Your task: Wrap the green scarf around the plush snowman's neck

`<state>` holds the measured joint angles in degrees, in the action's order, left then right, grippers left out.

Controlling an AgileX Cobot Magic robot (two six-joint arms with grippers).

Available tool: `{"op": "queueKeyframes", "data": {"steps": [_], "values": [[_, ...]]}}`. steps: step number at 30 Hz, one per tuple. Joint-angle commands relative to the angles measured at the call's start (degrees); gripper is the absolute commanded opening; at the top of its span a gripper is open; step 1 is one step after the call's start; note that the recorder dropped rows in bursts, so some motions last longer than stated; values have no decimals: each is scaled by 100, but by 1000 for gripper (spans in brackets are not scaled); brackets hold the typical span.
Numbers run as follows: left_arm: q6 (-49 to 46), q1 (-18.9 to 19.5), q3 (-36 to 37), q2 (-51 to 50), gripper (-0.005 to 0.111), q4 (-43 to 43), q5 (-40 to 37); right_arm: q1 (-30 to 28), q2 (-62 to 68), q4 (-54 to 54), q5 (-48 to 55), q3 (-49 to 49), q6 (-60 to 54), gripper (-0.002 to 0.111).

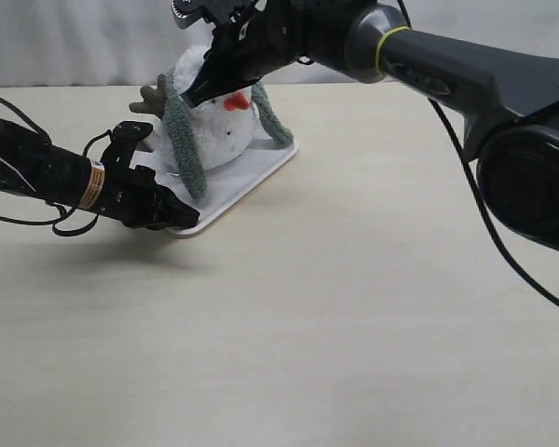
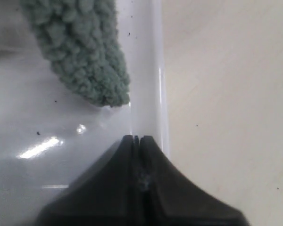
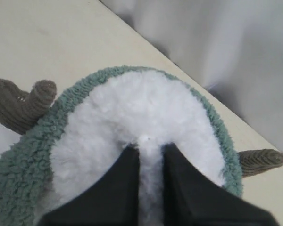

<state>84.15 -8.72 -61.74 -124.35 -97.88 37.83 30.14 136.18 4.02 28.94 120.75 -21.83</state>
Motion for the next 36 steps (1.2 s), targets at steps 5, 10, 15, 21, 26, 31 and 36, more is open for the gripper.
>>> {"op": "queueKeyframes", "data": {"steps": [5,10,15,21,26,31,36], "values": [[-2,-29,38,-106,0,-206,-274,0,-70,-43,1127,-86,-139,17],[9,-29,38,-106,0,-206,-275,0,-201,23,1682,-86,-73,68],[-30,-29,24,-16,0,-206,-67,0,-201,-183,1157,-86,717,61],[-957,-29,24,396,0,-125,490,119,-201,194,542,-86,518,44],[-937,98,34,811,0,-206,277,287,-130,195,155,-86,466,43],[-910,486,34,1301,0,-50,277,270,13,195,350,-86,511,43],[-2149,736,34,1546,8,636,277,270,23,149,460,-86,498,43]]}}
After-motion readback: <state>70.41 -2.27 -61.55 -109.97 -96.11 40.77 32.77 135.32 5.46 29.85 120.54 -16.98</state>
